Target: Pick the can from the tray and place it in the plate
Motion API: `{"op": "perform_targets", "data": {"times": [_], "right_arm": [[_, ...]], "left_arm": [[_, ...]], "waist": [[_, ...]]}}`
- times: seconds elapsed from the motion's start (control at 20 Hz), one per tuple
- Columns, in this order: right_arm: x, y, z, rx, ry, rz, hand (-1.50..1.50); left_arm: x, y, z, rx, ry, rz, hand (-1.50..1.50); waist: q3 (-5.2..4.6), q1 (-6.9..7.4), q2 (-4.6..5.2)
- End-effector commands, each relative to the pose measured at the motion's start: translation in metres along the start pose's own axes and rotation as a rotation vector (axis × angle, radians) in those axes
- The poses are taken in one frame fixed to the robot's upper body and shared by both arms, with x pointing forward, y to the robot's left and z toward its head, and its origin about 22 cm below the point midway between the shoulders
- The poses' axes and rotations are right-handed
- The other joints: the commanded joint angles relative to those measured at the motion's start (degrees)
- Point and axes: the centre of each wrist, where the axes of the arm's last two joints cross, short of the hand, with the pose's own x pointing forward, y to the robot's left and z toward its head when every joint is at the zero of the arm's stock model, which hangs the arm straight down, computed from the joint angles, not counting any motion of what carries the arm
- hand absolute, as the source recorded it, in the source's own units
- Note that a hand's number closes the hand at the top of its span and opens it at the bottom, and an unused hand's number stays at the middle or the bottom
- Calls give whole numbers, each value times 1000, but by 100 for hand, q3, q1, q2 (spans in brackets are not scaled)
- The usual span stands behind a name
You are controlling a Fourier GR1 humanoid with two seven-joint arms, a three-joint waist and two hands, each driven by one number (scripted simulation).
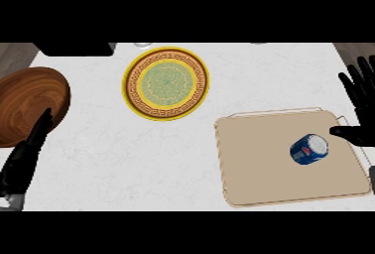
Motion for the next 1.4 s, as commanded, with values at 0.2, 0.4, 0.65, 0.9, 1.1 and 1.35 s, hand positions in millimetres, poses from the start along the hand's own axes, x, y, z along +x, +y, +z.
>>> {"op": "perform_targets", "data": {"times": [0.2,0.4,0.65,0.9,1.1,1.35], "right_arm": [[-19,-2,73,-261,-255,-47,-150],[12,-28,115,-96,-208,28,-150],[45,-57,105,80,-26,300,-150],[70,-55,88,165,121,537,-150],[67,-67,77,188,234,615,-150],[79,-59,46,257,348,696,-150]], "left_arm": [[8,-17,28,-2,-6,14,0],[7,-10,29,17,-17,6,0],[-3,-18,27,19,-10,12,0],[-7,-15,20,-4,-9,18,0],[10,-4,20,-14,-23,18,0],[-5,-17,28,-6,-9,16,0]], "waist": [[12,-35,18],[8,-38,28],[5,-15,45],[-2,26,66],[9,89,58],[6,101,60]]}}
